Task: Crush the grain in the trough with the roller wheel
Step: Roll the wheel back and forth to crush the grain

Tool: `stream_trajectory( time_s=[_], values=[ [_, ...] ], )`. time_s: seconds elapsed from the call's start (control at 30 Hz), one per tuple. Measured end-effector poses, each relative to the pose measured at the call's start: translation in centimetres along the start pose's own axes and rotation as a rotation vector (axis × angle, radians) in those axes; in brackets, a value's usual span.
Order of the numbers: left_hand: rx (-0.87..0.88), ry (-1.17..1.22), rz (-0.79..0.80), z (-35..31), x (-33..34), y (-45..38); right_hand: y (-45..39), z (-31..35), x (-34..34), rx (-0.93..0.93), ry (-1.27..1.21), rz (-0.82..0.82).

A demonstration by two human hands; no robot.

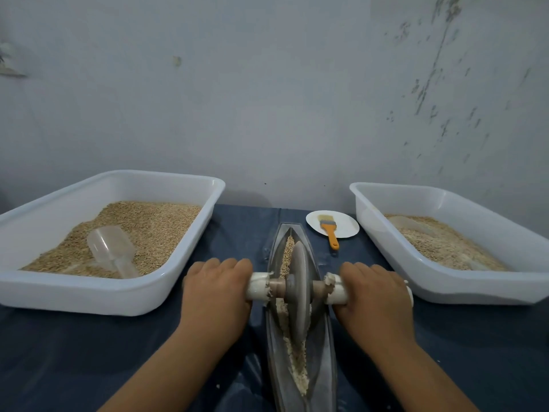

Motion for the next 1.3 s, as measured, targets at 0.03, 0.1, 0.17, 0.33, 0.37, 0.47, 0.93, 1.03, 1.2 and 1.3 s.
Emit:
stream_trajectory(
  time_s=[0.03,0.1,0.17,0.33,0.37,0.47,0.93,1.03,1.2,1.3],
  values=[
    [0.011,0.011,-0.020,-0.1,0.0,0.4,0.5,-0.2,0.0,0.003,-0.001,-0.007],
    [0.027,0.021,-0.078,-0.2,0.2,1.5,1.5,-0.7,0.2,-0.004,-0.008,-0.064],
    [0.035,0.014,-0.100,-0.1,0.4,2.0,1.9,-0.7,0.2,-0.016,-0.010,-0.103],
    [-0.002,-0.013,0.011,0.2,0.1,0.3,-0.6,0.4,-0.1,0.008,0.003,0.038],
    [-0.008,-0.011,0.017,0.1,0.1,0.2,-0.8,0.5,-0.1,0.020,0.005,0.066],
    [-0.014,0.008,0.009,0.0,0.0,1.0,0.0,0.4,-0.6,0.018,-0.013,0.040],
    [0.000,-0.013,0.010,-0.4,0.1,-0.7,-0.1,0.0,0.5,0.097,-0.008,0.117],
    [0.028,0.011,-0.069,-0.2,0.7,0.8,1.6,-0.5,0.3,0.020,-0.055,0.011],
    [0.034,-0.032,0.014,0.4,1.0,-0.8,-1.1,-0.2,0.7,0.033,0.055,0.145],
    [-0.011,-0.017,0.042,0.6,0.9,-1.8,-2.4,0.6,0.8,0.082,0.016,0.170]
  ],
)
Point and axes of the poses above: each hand's wrist, its own y-axis away from the middle knuckle, its own x-axis out of the palm, z = x × y, the point moved 1 cm from there along -y, towards the middle knuckle, and after that the axes turned 11 degrees about x, right-handed, at the moved point
